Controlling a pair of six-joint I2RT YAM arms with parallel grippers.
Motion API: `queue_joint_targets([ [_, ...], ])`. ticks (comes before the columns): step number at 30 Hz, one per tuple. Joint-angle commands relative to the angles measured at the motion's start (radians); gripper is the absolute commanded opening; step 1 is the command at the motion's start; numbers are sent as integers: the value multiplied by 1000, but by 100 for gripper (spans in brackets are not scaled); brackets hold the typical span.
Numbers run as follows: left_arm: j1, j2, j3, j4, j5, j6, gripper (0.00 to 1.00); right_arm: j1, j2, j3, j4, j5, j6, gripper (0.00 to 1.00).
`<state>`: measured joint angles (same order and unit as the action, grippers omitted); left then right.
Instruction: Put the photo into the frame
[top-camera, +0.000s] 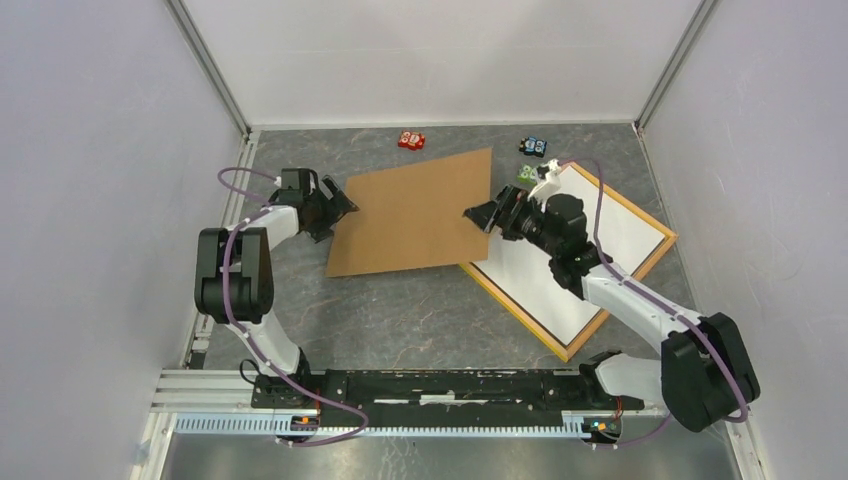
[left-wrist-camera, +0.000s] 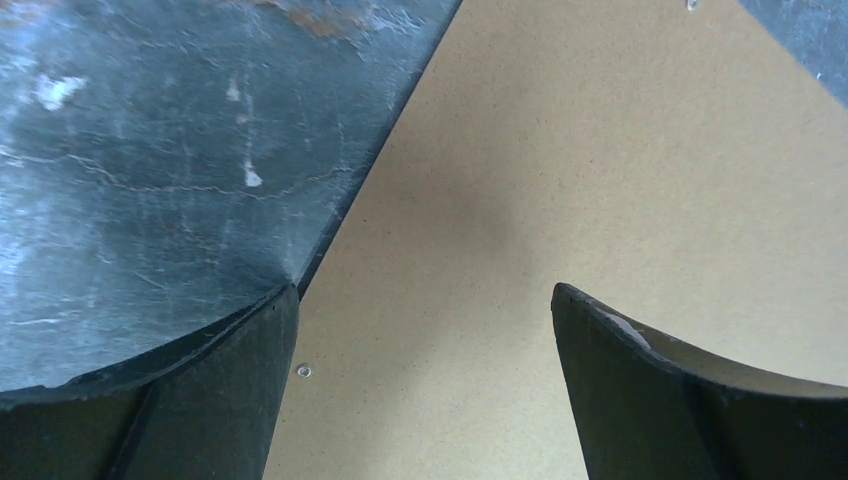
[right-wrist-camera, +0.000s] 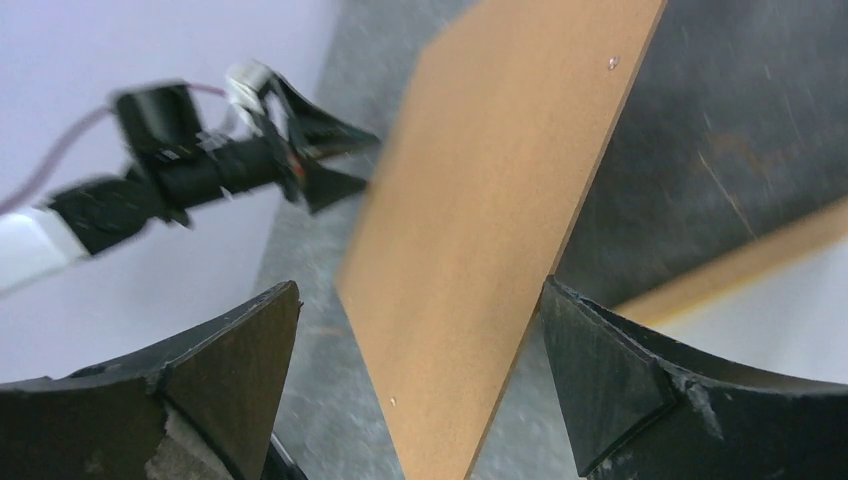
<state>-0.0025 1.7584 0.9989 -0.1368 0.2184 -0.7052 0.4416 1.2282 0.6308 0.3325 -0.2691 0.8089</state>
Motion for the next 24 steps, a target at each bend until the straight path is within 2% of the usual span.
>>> queue_joint_targets([
  [1,-133,7,-46,-115,268,-175,100,63,-22,122,190,-112,106,94],
  [12,-156,-28,-77,-99,294,-182,100,154,81,246,379,-43,217,95],
  [19,-156,-74,-93,-95,297,-174,100,186,115,428,16,41,35,96],
  [24,-156,-108,-82,-126,278,-143,100,193,191,657,-408,101,-123,95],
])
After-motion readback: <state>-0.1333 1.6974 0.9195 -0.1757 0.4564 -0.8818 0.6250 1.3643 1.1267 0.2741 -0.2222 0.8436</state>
